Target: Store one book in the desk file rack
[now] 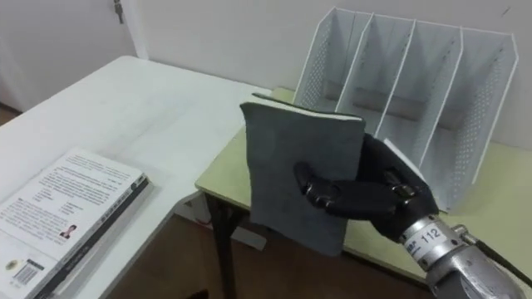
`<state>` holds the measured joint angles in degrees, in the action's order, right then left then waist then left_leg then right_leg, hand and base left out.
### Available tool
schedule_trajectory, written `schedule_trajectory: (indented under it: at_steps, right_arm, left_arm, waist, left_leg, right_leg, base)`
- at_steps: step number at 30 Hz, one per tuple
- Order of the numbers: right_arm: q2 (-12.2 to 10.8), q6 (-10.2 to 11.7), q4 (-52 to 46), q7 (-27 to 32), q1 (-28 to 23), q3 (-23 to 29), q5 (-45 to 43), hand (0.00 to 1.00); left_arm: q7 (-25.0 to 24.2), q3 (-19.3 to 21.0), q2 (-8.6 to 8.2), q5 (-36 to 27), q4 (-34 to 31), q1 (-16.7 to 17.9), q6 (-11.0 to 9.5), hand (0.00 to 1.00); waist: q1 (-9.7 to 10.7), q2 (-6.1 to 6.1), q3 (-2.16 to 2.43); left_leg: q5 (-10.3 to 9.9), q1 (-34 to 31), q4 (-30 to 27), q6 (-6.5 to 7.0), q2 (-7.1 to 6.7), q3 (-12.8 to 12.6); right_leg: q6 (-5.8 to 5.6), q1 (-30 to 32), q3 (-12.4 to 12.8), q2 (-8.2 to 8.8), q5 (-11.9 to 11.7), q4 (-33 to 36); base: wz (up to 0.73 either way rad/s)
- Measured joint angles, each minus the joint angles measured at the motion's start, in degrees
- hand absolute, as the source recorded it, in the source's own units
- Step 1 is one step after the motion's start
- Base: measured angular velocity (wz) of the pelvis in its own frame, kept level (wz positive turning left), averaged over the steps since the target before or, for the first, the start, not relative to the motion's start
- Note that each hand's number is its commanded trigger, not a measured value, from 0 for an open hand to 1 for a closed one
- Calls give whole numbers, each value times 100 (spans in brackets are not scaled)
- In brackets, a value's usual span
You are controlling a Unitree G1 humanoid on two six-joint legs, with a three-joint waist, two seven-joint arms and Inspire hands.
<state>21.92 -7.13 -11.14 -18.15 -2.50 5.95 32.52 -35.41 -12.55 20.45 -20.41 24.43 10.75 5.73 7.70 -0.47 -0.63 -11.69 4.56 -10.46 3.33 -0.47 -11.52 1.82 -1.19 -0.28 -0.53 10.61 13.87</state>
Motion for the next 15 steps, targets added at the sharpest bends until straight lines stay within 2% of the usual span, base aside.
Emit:
schedule_trajectory:
  at_steps: [2, 5, 8, 12, 15]
  right_arm:
    - [-21, 36, -105, 326, 17, 73, -254, 100]
    - [-183, 84, -106, 787, 38, 235, -644, 100]
    - [-255, 84, -107, 1433, 175, 296, -1105, 100]
    - [-261, 84, -107, 2044, 489, 437, -1337, 100]
    - [-259, 172, -97, 2649, 926, 450, -1528, 100]
  left_arm:
    - [153, 0, -85, 132, 242, 6, -146, 0]
    - [383, -15, -264, 359, 669, -22, -170, 0]
    - [523, -16, -547, 461, 1416, -35, -203, 0]
    - [543, -16, -673, 484, 1866, 5, -218, 0]
    - [585, -2, -660, 482, 2187, 5, -352, 0]
  waist:
    - [0, 5, 4]
    - [33, 1, 6]
    - [17, 20, 24]
    - [-5, -22, 22]
    - [-10, -45, 21]
  left_leg:
    - [-2, 18, 20, -3, 10, -98]
    - [-4, 23, 36, -5, 12, -117]
    - [-3, 19, 77, -7, 18, -203]
    - [-3, 17, 82, -7, 23, -233]
    - [-3, 27, 83, -7, 29, -261]
  right_leg:
    - [-1, -7, 48, -18, 0, -5]
    - [-1, 36, 114, -38, 0, -31]
    - [-2, 102, 153, -67, -2, -14]
    - [0, 125, 187, -77, -3, -22]
    - [1, 110, 167, -89, -4, -35]
  base:
    - [-17]
    - [-8]
    - [-14]
    - [-5]
    - [-2]
